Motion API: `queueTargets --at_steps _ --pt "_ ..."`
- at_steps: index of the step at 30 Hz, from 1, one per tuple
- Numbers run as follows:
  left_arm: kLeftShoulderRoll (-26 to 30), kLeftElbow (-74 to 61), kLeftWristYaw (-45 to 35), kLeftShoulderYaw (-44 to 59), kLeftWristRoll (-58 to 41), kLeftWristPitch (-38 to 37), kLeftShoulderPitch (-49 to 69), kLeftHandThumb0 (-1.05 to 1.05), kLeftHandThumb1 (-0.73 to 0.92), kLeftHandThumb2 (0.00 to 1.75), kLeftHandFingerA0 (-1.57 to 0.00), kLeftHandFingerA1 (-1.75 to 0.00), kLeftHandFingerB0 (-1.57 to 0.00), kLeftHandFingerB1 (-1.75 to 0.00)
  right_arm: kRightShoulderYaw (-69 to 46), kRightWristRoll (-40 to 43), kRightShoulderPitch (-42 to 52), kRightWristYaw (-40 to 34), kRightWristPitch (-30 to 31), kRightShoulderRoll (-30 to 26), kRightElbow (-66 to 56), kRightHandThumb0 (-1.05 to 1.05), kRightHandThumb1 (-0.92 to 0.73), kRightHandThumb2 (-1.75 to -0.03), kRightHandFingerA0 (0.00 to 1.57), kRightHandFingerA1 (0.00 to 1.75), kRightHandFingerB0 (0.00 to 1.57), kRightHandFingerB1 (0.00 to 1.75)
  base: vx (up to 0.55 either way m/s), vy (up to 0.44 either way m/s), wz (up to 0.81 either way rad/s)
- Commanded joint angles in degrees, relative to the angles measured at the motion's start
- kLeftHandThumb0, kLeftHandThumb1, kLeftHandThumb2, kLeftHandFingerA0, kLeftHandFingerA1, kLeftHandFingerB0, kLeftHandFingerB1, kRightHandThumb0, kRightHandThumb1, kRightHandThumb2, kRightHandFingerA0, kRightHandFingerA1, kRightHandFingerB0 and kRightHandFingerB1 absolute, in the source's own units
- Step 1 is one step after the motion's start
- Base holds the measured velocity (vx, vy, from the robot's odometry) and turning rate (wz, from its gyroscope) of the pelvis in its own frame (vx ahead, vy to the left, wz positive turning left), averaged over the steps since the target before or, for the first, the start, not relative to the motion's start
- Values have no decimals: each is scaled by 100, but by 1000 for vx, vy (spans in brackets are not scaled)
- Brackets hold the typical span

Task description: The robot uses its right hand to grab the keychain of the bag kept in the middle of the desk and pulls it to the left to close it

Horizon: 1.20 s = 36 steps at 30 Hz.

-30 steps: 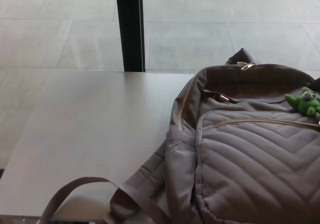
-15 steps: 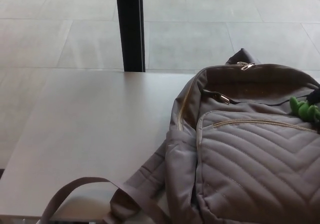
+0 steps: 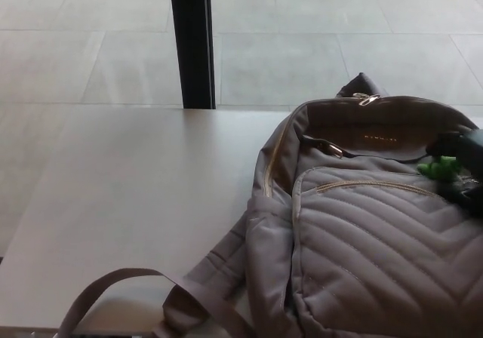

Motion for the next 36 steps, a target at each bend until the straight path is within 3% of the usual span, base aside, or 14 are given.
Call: queueTargets --at_steps 1,2,3,4,7,8,9,10,12,13,23,31,33,36 --pt "56 19 -22 -14 39 -47 25 -52 90 67 -75 -51 -67 -49 157 -294 -1 230 67 55 -134 -69 -77 -64 29 88 8 28 0 0 0" --pt "73 120 -5 -19 57 -65 -22 -53 90 67 -76 -52 -69 -50 197 -328 -40 287 -40 -2 -178 -75 -62 -95 38 74 0 24 0 0 0" --pt "73 129 -8 -7 42 -56 -32 -54 89 67 -78 -53 -70 -50 149 -250 -41 280 -115 0 -139 -66 -73 -62 49 81 0 21 0 0 0" --pt "60 118 -54 38 -24 0 -41 -55 89 67 -77 -54 -69 -50 123 -243 -19 293 -123 -23 -194 -63 -71 -65 68 101 0 18 0 0 0" --pt "57 162 -81 61 -40 -29 -58 -56 89 67 -78 -56 -71 -51 110 -251 9 347 -236 -93 -193 -63 -54 -86 83 97 2 28 0 0 0" --pt "63 180 -83 53 -26 -50 -60 -56 89 67 -77 -54 -70 -51 130 -279 9 367 -254 -113 -182 -54 -68 -60 84 105 12 27 0 0 0" --pt "59 187 -56 27 10 -98 -54 -57 89 67 -79 -55 -73 -51 225 -399 13 468 -264 -200 -153 -41 -71 -61 89 104 28 31 0 0 0" --pt "46 150 -28 4 36 -127 -33 -58 89 66 -80 -59 -73 -52 332 -537 25 628 -205 -295 -143 -45 -59 -84 88 107 25 44 0 0 0" --pt "45 133 -49 -8 38 -129 -38 -58 89 66 -80 -59 -73 -52 354 -566 12 712 -140 -319 -156 -45 -59 -84 88 107 25 44 0 0 0" --pt "51 88 60 -99 155 -208 4 -57 91 67 -80 -58 -72 -51 401 -641 10 735 -110 -340 -123 -36 -70 -61 86 113 33 31 0 0 0" --pt "128 154 -65 -264 181 -116 -13 -58 91 67 -79 -59 -79 -53 603 -969 52 946 153 -373 57 -34 -75 -65 64 144 41 35 0 0 0" --pt "122 220 -249 -277 127 -87 -19 -59 91 67 -79 -59 -78 -53 651 -1016 106 1254 440 -114 -95 -28 -75 -62 70 97 53 37 0 0 0" --pt "137 216 -309 -274 117 -76 -25 -58 92 68 -75 -60 -74 -53 750 -1185 119 1168 371 -147 -10 -30 -77 -65 65 135 58 46 0 0 0" --pt "141 191 -334 -293 146 -159 32 -58 92 68 -76 -59 -75 -53 779 -1220 131 1010 245 -144 158 -31 -74 -64 67 142 56 46 0 0 0"
